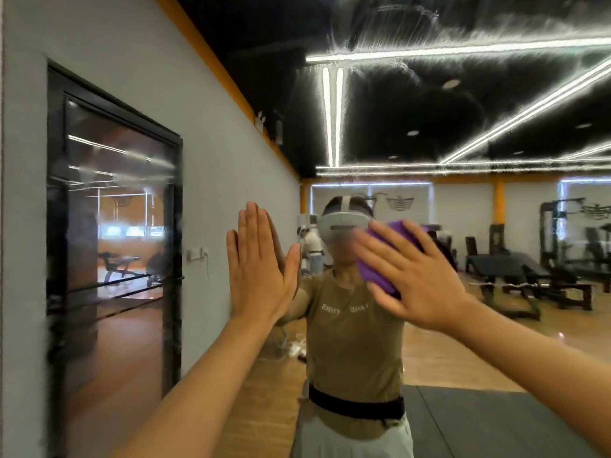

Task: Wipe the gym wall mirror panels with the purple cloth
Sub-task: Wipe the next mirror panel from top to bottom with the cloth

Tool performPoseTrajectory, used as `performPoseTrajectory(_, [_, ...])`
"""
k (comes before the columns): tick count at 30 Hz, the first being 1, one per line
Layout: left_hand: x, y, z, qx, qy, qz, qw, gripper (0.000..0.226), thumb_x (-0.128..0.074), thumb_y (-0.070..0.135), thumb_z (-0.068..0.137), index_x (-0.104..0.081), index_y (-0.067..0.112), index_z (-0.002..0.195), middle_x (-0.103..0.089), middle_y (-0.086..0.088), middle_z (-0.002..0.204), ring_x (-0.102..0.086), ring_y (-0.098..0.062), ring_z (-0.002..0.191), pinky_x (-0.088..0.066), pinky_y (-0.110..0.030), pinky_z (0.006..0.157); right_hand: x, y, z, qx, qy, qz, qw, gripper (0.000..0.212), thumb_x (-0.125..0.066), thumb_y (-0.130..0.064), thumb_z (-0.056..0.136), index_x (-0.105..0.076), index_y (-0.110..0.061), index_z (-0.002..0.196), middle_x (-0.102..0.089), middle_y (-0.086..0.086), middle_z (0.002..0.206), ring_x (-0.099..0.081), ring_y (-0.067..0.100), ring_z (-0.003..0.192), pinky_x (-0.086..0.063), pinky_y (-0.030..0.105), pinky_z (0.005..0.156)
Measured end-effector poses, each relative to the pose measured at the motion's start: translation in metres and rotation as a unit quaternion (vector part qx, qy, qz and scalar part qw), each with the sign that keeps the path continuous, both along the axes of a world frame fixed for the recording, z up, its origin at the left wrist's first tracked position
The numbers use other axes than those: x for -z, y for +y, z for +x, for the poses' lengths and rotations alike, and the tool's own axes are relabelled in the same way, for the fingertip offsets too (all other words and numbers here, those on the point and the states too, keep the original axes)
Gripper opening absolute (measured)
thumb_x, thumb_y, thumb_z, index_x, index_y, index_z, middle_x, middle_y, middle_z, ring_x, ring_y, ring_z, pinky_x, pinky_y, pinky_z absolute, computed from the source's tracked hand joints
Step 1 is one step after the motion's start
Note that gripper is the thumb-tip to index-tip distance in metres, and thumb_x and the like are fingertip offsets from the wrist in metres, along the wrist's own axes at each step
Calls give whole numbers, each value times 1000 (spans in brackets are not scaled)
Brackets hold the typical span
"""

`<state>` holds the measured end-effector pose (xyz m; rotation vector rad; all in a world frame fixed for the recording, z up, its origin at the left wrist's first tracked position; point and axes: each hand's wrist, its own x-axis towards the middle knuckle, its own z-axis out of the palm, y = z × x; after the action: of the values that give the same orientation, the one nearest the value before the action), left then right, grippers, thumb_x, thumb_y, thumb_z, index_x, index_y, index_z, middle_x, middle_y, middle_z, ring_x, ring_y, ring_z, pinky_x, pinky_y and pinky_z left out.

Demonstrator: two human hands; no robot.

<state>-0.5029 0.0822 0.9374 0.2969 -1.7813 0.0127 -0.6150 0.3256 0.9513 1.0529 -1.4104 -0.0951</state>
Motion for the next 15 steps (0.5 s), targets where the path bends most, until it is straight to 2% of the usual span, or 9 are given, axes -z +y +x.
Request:
performPoseTrajectory(4, [6,18,-4,24,16,7,1000,70,-21,52,103,5,20,160,9,-4,168,13,-16,154,14,-32,123,67,29,-9,7,14,112,994,63,-41,-50,101,-31,-25,159,-25,-4,166,-20,20,155,-12,50,124])
performPoseTrajectory(6, [11,28,-7,37,12,-18,999,66,-26,45,105,-2,21,161,7,-2,168,14,-12,154,11,-33,124,67,38,-13,12,11,146,989,63,-39,-50,102,-28,-27,160,-23,-7,167,-17,18,155,-9,48,125])
performPoseTrajectory(10, [15,47,-13,63,7,-39,997,65,-32,39,105,-5,23,161,3,-2,170,9,-14,155,12,-33,124,34,46,-22,32,52,228,972,63,-33,-51,103,-22,-29,161,-17,-9,167,-11,14,156,0,45,126])
performPoseTrajectory(12, [13,55,-17,72,6,-46,996,66,-31,40,105,-1,26,162,7,1,169,9,-14,155,14,-33,123,3,53,-27,30,47,221,974,62,-32,-50,103,-23,-28,161,-18,-8,167,-10,14,156,-1,46,126])
performPoseTrajectory(15, [12,63,-23,73,0,-47,996,68,-31,40,105,6,30,161,18,7,167,14,-13,154,16,-32,123,-63,68,-31,8,-6,106,994,60,-33,-48,103,-30,-26,159,-25,-4,165,-17,17,155,-6,47,126])
